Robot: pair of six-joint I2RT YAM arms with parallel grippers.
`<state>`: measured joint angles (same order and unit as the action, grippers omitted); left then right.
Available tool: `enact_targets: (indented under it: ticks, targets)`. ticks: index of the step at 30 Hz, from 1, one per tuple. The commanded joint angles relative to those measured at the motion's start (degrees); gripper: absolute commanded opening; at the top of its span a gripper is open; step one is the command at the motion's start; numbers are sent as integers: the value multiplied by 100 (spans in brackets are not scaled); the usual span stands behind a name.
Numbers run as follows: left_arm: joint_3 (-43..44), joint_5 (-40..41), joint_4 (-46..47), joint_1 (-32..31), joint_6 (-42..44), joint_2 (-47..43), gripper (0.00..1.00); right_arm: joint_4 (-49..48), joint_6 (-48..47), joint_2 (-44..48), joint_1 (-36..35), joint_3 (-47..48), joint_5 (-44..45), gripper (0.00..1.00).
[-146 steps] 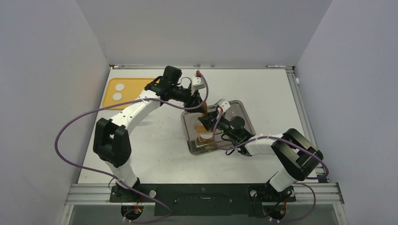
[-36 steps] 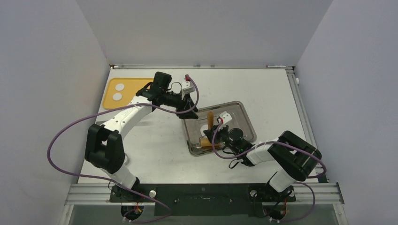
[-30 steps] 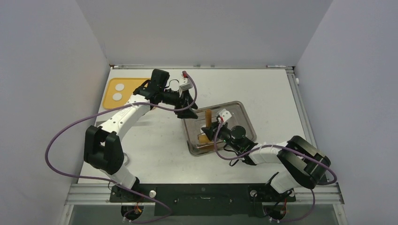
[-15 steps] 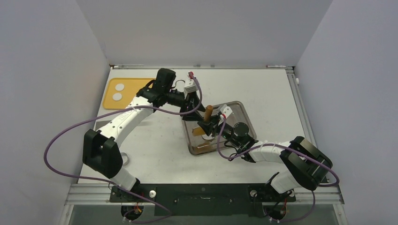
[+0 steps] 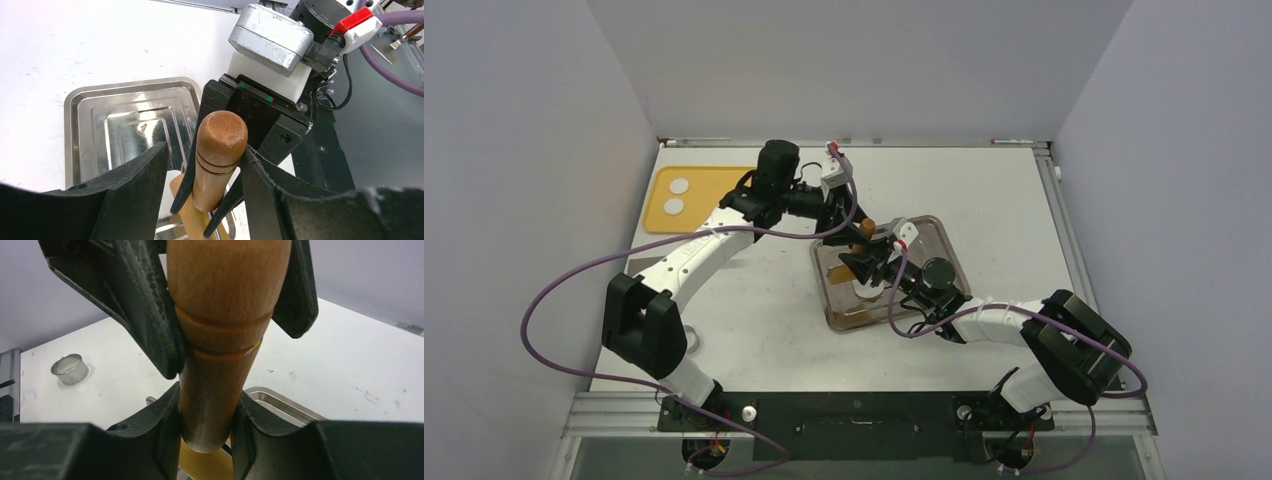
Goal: Roll out the dumpling wrappers from the dough
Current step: Flatten out the dough on the work surface.
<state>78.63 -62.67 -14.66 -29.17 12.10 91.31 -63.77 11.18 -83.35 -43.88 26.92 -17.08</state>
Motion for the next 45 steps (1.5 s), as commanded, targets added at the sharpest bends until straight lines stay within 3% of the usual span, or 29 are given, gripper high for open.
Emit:
enact_targets:
  ticks: [1, 6, 11, 12, 17, 21, 28, 32, 33, 35, 36, 38, 45]
  targets:
    - [-155, 93, 732, -39, -273, 105, 51, -653, 65, -6, -46, 332, -312, 8]
    - [-422, 123, 947, -115, -284, 109, 55, -808, 279, -69, -7, 370, -255, 8]
    - [-634, 374, 1364, -133, -375, 119, 50, -1164, 743, -216, 29, 388, -102, 8]
    - [-638, 425, 1376, -133, -400, 128, 45, -1135, 749, -236, 24, 417, -102, 8]
    - [-651, 356, 1754, -133, -571, 203, 1, -962, 735, -361, 46, 456, -85, 8]
    - [-846, 263, 2051, -133, -652, 211, 0, -897, 734, -325, 258, 263, -22, 8]
    - [-889, 169, 2603, -188, -825, 559, 0, 336, 357, -209, 683, 200, 348, 8]
    - [-878, 264, 2782, -291, -734, 723, 0, 220, 188, -278, 733, 88, 323, 9]
    - [-892, 339, 2776, -324, -676, 758, 0, 125, 179, -334, 757, 55, 328, 10]
    - [-949, 505, 2758, -375, -537, 816, 0, 56, 243, -434, 872, 24, 148, 29]
    - [-1008, 532, 2764, -383, -467, 829, 0, 64, 284, -445, 933, 30, -28, 44]
    - [-1101, 603, 2786, -379, -336, 845, 0, 168, 337, -366, 1000, 4, -139, 58]
    - [-1194, 484, 3380, -379, -615, 938, 0, 530, 121, -93, 1022, -36, -6, 69]
